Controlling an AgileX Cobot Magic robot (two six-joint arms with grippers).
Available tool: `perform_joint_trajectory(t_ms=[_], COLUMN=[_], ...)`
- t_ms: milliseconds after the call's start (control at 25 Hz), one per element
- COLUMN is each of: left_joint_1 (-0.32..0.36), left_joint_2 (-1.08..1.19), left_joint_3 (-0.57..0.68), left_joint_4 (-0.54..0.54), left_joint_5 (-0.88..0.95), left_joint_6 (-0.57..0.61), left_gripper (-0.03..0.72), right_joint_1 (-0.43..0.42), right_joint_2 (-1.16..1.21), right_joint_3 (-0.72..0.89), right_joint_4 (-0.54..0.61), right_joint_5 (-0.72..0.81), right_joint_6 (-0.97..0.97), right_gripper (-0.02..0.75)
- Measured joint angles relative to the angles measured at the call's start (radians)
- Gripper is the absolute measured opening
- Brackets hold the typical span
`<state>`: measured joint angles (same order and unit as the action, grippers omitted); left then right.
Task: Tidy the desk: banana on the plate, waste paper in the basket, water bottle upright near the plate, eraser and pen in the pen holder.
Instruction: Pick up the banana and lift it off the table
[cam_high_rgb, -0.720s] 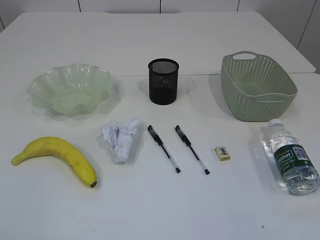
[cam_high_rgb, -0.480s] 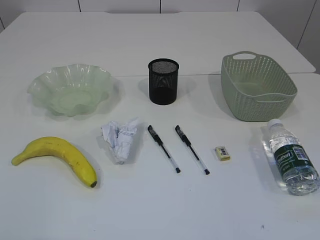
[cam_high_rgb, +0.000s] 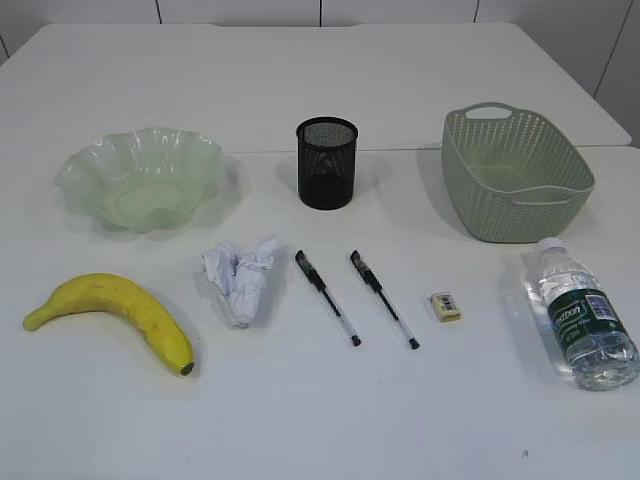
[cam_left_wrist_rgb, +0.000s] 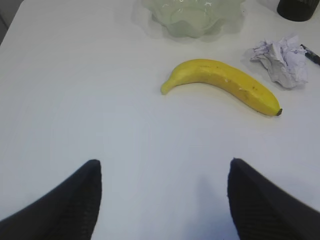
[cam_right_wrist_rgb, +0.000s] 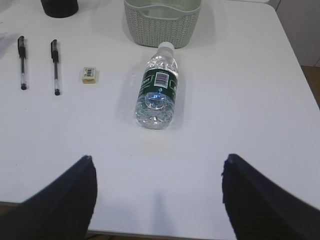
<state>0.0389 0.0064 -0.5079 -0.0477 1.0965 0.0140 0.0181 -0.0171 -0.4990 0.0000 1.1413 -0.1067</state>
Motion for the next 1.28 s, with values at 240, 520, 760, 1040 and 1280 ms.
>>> perform_joint_trajectory(t_ms=[240,520,760,1040,1280], left_joint_1=[0.0,0.0,0.0,0.0,-0.005], left_joint_2=[0.0,0.0,0.0,0.0,0.0], left_joint_3=[0.0,0.0,0.0,0.0,0.0], left_joint_4=[0.0,-0.002,-0.002,-0.005,-0.03], left_joint_5=[0.0,0.0,0.0,0.0,0.0], left_joint_6=[0.0,0.0,0.0,0.0,0.0], left_gripper=[0.551,0.551,0.551,0.551,0.551], right_joint_1=[0.0,0.0,0.0,0.0,0.0], right_joint_2=[0.0,0.0,0.0,0.0,0.022], right_joint_3=[0.0,0.0,0.0,0.0,-0.004], right_joint_4=[0.0,0.0,0.0,0.006,0.008], right_joint_5=[0.0,0.0,0.0,0.0,-0.004], right_joint_6=[0.0,0.002,0.002,0.002,0.002], right_gripper=[0.589,0.589,0.589,0.589,0.589])
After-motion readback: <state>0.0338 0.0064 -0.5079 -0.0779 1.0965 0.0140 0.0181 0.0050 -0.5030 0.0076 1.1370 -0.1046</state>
